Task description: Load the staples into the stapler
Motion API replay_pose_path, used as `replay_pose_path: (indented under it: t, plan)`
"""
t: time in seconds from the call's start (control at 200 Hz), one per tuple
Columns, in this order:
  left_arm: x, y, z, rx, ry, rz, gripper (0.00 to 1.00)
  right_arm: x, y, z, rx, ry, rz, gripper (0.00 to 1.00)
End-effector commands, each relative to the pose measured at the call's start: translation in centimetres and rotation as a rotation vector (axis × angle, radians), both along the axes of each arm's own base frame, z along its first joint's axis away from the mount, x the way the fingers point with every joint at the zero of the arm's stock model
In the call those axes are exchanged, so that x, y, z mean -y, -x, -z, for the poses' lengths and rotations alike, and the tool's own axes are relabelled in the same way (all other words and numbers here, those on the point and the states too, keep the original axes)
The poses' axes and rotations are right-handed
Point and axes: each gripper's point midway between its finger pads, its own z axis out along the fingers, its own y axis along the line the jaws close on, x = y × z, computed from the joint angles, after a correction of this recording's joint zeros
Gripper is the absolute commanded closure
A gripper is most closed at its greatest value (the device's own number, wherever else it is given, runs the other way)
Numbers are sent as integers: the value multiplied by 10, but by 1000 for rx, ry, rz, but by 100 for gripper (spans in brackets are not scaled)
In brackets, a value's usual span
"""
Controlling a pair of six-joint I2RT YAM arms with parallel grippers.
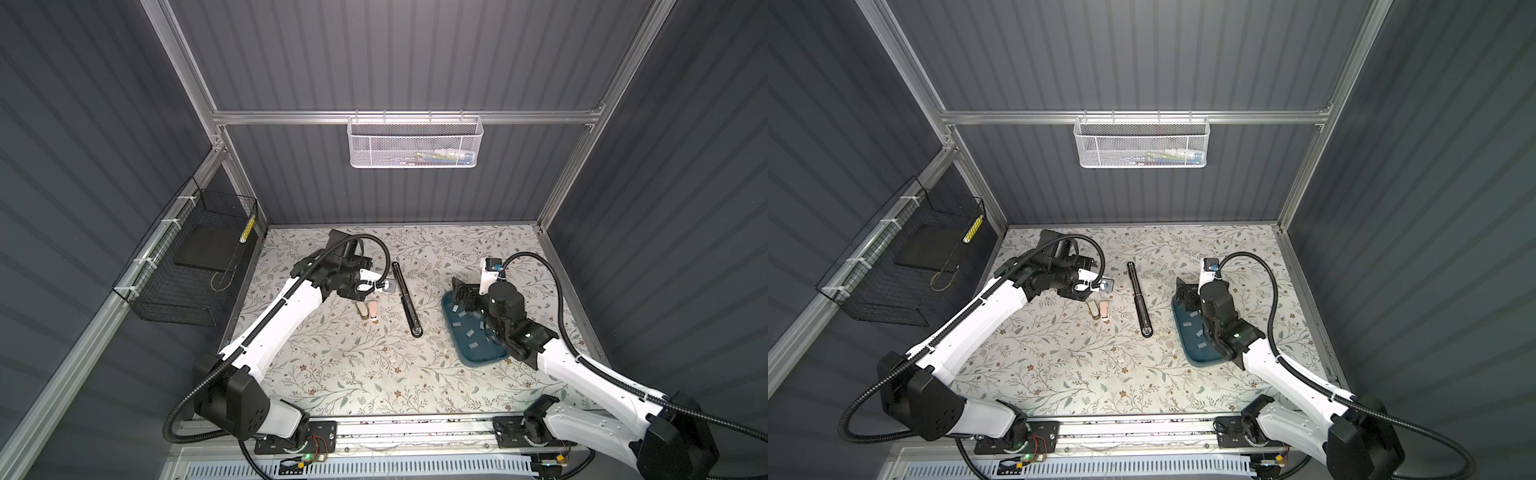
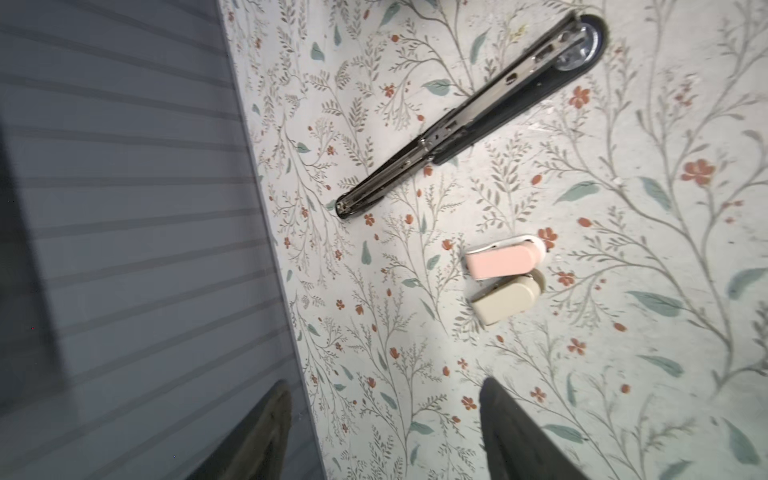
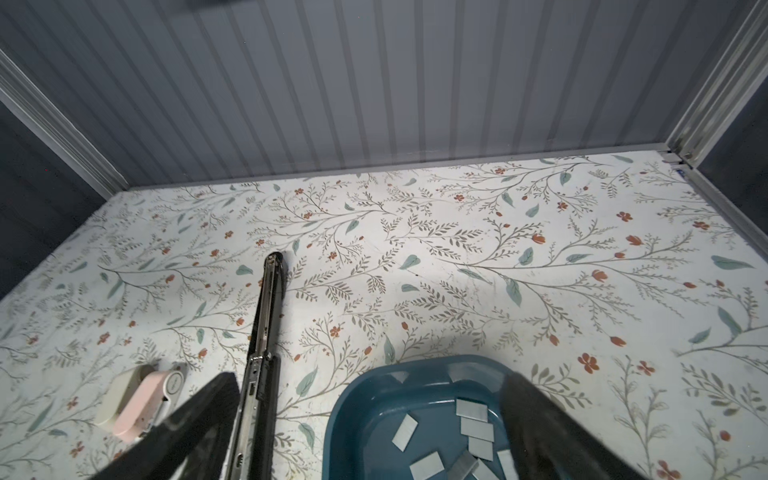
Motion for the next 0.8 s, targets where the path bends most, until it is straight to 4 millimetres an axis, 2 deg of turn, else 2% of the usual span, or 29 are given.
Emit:
replay_pose_path:
  t: [0.0, 0.23, 0.44, 0.595, 0.72, 0.795]
  plan:
    - [-10, 25, 3, -9, -171, 115, 31, -7, 3, 0, -7, -74, -35, 1]
    - [-1, 37, 27, 29, -336, 290, 32, -16, 0, 6, -50, -100, -58, 1]
    - [0, 47, 63, 23, -562, 471, 37, -1, -3, 10, -49, -94, -2, 1]
    - [17, 54, 86, 17, -567, 556, 36, 5, -3, 12, -55, -124, 14, 1]
    - [31, 55, 96, 42, -606, 620, 34, 7, -2, 11, -49, -151, 14, 1]
    - [41, 55, 95, 50, -603, 637, 35, 7, -3, 14, -40, -149, 15, 1]
